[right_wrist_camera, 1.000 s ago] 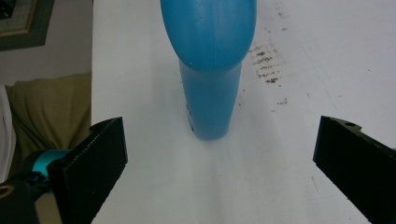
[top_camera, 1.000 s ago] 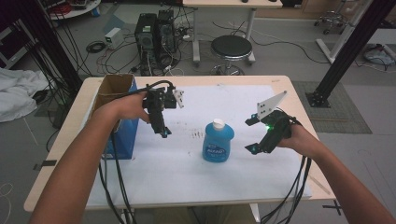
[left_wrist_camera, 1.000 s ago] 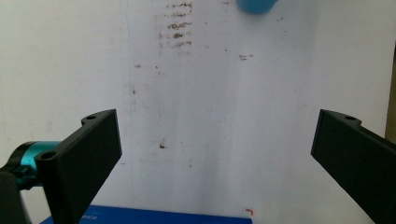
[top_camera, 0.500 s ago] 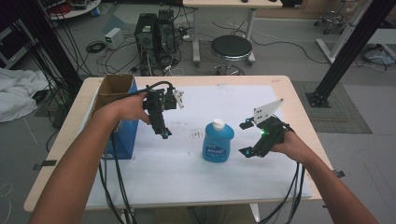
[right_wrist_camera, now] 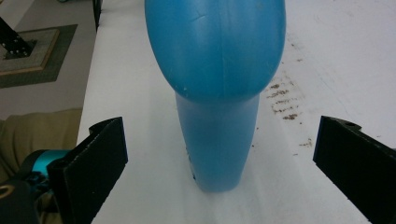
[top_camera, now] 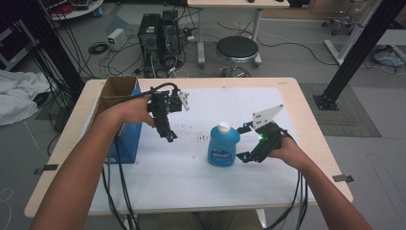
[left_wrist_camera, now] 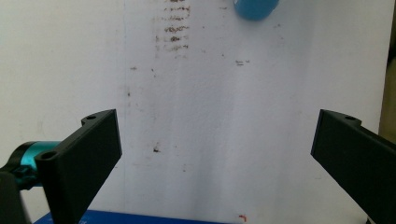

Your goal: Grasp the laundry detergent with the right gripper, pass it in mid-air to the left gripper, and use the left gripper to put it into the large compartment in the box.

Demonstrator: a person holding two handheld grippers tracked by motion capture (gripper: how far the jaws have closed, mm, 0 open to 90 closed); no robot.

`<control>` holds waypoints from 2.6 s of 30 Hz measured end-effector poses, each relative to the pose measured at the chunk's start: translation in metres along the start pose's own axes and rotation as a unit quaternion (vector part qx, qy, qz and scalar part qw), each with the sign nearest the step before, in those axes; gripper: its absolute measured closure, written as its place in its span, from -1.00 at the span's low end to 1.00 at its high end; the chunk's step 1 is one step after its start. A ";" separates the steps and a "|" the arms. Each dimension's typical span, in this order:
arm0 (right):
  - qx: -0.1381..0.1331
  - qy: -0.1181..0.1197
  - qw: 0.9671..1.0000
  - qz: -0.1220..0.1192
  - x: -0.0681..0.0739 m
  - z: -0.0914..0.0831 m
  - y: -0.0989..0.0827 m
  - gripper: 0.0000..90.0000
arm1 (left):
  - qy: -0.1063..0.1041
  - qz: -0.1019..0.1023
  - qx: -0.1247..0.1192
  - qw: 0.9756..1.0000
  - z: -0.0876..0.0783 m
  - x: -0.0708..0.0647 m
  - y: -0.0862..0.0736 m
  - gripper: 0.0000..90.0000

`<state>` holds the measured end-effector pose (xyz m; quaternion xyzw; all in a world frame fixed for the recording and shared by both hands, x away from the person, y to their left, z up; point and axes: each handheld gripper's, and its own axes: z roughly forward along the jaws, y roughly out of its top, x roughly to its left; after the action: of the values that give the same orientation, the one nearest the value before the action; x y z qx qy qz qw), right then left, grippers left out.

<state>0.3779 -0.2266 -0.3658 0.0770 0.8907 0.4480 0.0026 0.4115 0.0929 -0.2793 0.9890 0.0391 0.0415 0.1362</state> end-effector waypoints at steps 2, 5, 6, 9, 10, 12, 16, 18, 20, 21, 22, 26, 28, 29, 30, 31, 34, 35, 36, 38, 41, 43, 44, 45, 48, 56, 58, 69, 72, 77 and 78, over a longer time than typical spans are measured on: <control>-0.003 0.000 1.000 0.000 0.000 0.002 0.000 -0.96 | 0.001 -0.001 0.000 1.000 0.000 0.000 0.000 -0.96; -0.008 0.001 1.000 0.000 0.000 0.005 -0.001 -0.96 | 0.003 -0.004 -0.002 1.000 0.000 0.001 0.000 -0.96; -0.010 0.000 1.000 -0.001 -0.001 0.006 -0.001 -0.96 | 0.004 -0.005 -0.003 1.000 0.000 0.001 0.000 -0.96; -0.018 0.001 1.000 0.001 -0.001 0.010 -0.002 -0.96 | 0.005 -0.004 -0.005 1.000 -0.001 0.001 -0.001 -0.96; -0.019 0.001 1.000 0.001 -0.001 0.011 -0.002 -0.96 | 0.005 -0.005 -0.007 1.000 -0.001 0.001 -0.001 -0.96; -0.024 0.001 1.000 0.001 -0.001 0.014 -0.002 -0.96 | 0.006 -0.004 -0.006 1.000 -0.001 0.001 -0.001 -0.96; -0.033 0.001 0.999 0.005 -0.002 0.020 -0.004 -0.96 | 0.006 -0.005 -0.005 1.000 -0.001 0.001 -0.002 -0.96; -0.040 0.001 0.999 0.010 -0.002 0.023 -0.005 -0.96 | 0.006 -0.005 -0.005 1.000 -0.001 0.001 -0.003 -0.96; -0.046 0.000 0.999 0.014 -0.003 0.025 -0.007 -0.96 | 0.006 -0.006 -0.006 1.000 -0.001 0.001 -0.003 -0.96; -0.050 -0.002 0.999 0.015 -0.004 0.026 -0.007 -0.96 | 0.006 -0.005 -0.006 1.000 -0.001 0.001 -0.003 -0.96; -0.055 -0.001 0.998 0.017 -0.004 0.027 -0.008 -0.96 | 0.005 -0.007 -0.006 1.000 -0.001 0.000 -0.003 -0.96; -0.069 -0.005 0.997 0.018 -0.005 0.032 -0.009 -0.96 | 0.005 -0.006 -0.007 1.000 -0.001 0.001 -0.002 -0.96; -0.073 -0.004 0.997 0.016 -0.004 0.035 -0.009 -0.96 | 0.004 -0.007 -0.007 1.000 -0.001 0.001 -0.002 -0.96; -0.073 -0.004 0.997 0.012 -0.003 0.037 -0.008 -0.96 | 0.004 -0.007 -0.007 1.000 -0.001 0.001 -0.002 -0.96; -0.073 -0.003 0.997 0.013 -0.003 0.038 -0.008 -0.96 | 0.004 -0.007 -0.006 1.000 -0.001 0.001 -0.002 -0.96; -0.073 0.000 0.997 0.014 -0.003 0.040 -0.009 -0.96 | 0.004 -0.008 -0.006 1.000 0.000 0.001 -0.002 -0.96; -0.076 0.001 0.997 0.015 -0.004 0.043 -0.010 -0.96 | 0.005 -0.007 -0.007 1.000 0.000 0.001 -0.002 -0.96; -0.078 0.002 0.997 0.015 -0.004 0.044 -0.010 -0.96 | 0.005 -0.007 -0.007 1.000 0.000 0.001 -0.002 -0.96; -0.078 0.001 0.997 0.015 -0.003 0.044 -0.010 -0.96 | 0.005 -0.007 -0.006 1.000 0.000 0.001 -0.002 -0.96; -0.079 0.003 0.997 0.017 -0.003 0.046 -0.010 -0.96 | 0.006 -0.007 -0.007 1.000 0.000 0.001 -0.002 -0.96; -0.085 0.002 0.996 0.014 -0.003 0.048 -0.010 -0.94 | 0.006 -0.006 -0.006 1.000 0.000 0.001 -0.001 -0.96; -0.093 0.003 0.996 0.010 -0.004 0.048 -0.011 -0.88 | 0.006 -0.005 -0.006 1.000 0.001 0.001 -0.001 -0.96; -0.096 0.003 0.995 0.010 -0.004 0.049 -0.011 -0.83 | 0.007 -0.006 -0.007 1.000 0.001 0.001 -0.001 -0.96; -0.100 0.005 0.995 0.006 -0.004 0.049 -0.012 -0.65 | 0.007 -0.006 -0.007 1.000 0.001 0.001 -0.001 -0.96; -0.111 0.012 0.994 0.006 -0.005 0.049 -0.013 -0.62 | 0.007 -0.007 -0.007 1.000 0.001 0.001 -0.002 -0.96; -0.115 0.016 0.993 0.004 -0.004 0.049 -0.014 -0.61 | 0.008 -0.009 -0.008 1.000 0.001 0.001 -0.002 -0.96; -0.115 0.015 0.993 0.005 -0.004 0.049 -0.014 -0.61 | 0.008 -0.010 -0.008 1.000 0.001 0.001 -0.002 -0.96; -0.122 0.020 0.992 0.001 -0.005 0.048 -0.015 -0.41 | 0.009 -0.008 -0.009 1.000 0.002 0.001 -0.001 -0.96; -0.123 0.021 0.992 0.000 -0.005 0.049 -0.015 -0.33 | 0.011 -0.008 -0.010 1.000 0.002 0.002 -0.001 -0.96; -0.123 0.025 0.992 -0.002 -0.006 0.050 -0.016 -0.21 | 0.011 -0.007 -0.011 1.000 0.002 0.002 -0.002 -0.96; -0.124 0.025 0.992 -0.004 -0.006 0.050 -0.016 -0.17 | 0.011 -0.008 -0.011 1.000 0.002 0.002 -0.002 -0.96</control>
<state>0.3850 -0.1967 -0.4089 0.0615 0.8285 0.5565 -0.0084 0.4134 0.0948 -0.2815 0.9867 0.0480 0.0517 0.1466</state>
